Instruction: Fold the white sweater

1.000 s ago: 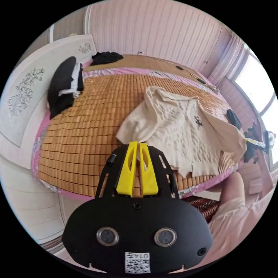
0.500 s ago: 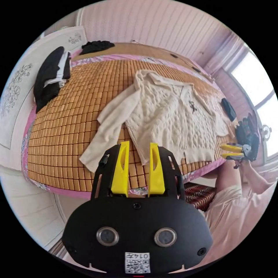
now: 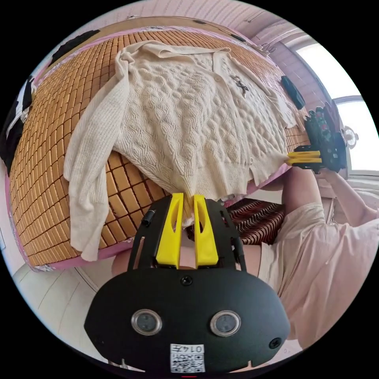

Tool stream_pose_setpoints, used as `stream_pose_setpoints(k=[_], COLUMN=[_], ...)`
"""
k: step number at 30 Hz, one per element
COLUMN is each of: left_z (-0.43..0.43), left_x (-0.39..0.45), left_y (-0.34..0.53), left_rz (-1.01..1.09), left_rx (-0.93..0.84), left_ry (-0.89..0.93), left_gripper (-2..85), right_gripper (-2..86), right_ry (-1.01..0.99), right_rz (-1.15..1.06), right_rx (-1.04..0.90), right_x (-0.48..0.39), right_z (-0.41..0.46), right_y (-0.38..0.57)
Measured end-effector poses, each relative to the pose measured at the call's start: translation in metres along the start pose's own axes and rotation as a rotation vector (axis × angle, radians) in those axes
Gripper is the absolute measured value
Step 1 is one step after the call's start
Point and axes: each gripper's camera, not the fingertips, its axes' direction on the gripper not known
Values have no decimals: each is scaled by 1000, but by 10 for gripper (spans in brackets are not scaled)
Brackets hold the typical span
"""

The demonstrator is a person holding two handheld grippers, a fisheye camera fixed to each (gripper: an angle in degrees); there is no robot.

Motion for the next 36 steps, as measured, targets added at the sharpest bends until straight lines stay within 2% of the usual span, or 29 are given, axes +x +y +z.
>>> stream_pose_setpoints(k=[3,7,9,12,16,20,23,25,27,32,36], left_z=[-29,-89,-118,-118,-76,-21,-21,-29,-48,-68,-41], left_x=[-9,-21,-23,-29,-44,-58,-69,-76,-86,-120,-141], left_y=[9,-9,-52,-133,-235,-302,-318,-322,-323,-344,-374], left_rz=[11,64,125,176,183,194,198,190,187,64,-34], left_rx=[9,184,326,414,296,129,144,146,209,326,305], left_ry=[-37,-116,-163,-197,-148,-241,-206,-156,-136,-116,-114], left_gripper=[76,65,56,62,107,104,66,46,13,-3,21], right_gripper=[61,107,111,110,113,92,29,7,1,2,32], right_ry=[-44,126,194,291,353,274,300,247,183,66,49], right_rz=[29,41,47,85,87,35,22,43,82,221,363], right_rx=[77,272,346,349,241,152,143,226,257,243,230], right_x=[27,84,118,183,249,278,291,305,321,368,390], right_z=[-36,-96,-110,-107,-77,-53,-49,-63,-72,-72,-55], right_y=[1,-34,-61,-117,-184,-221,-235,-237,-239,-254,-262])
